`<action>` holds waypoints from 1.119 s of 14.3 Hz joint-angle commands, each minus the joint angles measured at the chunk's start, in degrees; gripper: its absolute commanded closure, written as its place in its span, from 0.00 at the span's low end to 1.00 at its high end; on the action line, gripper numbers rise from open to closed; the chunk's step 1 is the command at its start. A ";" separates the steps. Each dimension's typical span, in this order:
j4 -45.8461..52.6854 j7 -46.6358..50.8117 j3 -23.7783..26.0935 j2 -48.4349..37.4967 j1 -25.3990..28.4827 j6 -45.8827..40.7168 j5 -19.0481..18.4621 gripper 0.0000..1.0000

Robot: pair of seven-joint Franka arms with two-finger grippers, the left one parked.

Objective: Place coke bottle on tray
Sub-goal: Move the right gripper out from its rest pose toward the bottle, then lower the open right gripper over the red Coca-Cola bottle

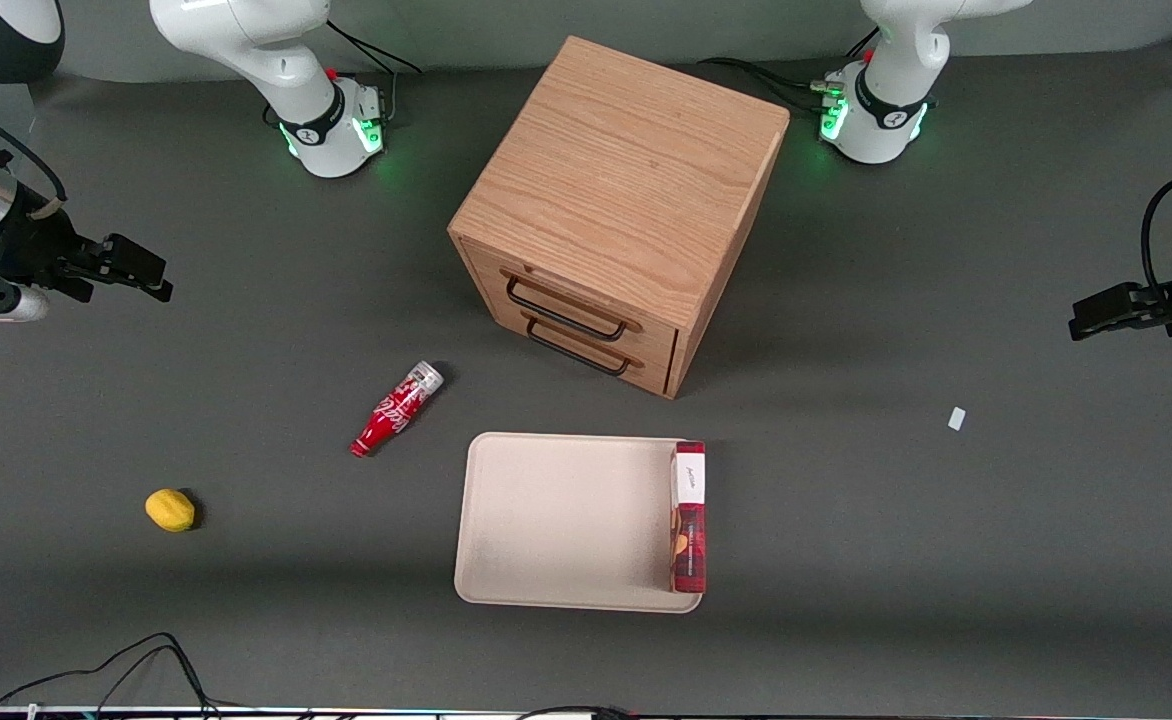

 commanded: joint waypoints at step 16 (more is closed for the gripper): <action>2.14 30.70 9.79 11.13 1.91 6.48 0.44 0.00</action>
